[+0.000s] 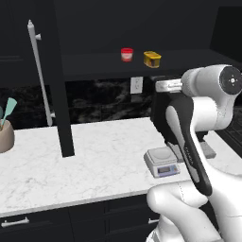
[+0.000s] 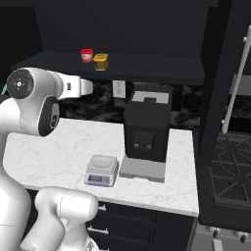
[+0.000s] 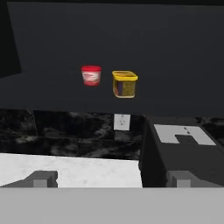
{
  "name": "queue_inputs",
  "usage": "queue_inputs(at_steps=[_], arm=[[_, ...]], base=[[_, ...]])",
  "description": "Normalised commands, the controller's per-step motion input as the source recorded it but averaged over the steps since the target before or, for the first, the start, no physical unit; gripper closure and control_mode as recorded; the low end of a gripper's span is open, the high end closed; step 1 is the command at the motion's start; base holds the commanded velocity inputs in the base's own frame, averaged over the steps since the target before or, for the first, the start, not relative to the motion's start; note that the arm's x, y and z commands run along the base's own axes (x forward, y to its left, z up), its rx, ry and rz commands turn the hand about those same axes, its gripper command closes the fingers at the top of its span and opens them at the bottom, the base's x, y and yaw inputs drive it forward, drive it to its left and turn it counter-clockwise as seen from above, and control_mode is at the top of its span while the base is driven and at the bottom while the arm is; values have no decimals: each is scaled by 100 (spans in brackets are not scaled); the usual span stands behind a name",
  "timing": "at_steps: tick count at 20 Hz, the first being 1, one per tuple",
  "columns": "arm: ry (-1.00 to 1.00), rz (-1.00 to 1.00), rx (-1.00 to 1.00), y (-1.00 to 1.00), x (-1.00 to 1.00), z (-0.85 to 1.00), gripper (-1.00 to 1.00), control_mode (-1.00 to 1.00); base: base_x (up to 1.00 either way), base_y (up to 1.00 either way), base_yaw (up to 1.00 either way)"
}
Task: Pick the canned food and place it on the digital scale for weighing, and close the cabinet.
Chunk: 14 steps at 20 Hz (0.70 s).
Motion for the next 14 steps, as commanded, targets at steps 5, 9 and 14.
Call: queue_inputs(at_steps=[5,9,14], arm=[[-10,5,0,-5,7,37,-100,-100],[-3,1,0,-1,1,59,-100,-100],[9,0,0,-3,8,54,-100,-100]], base=[[0,0,0],[0,0,0],[0,0,0]])
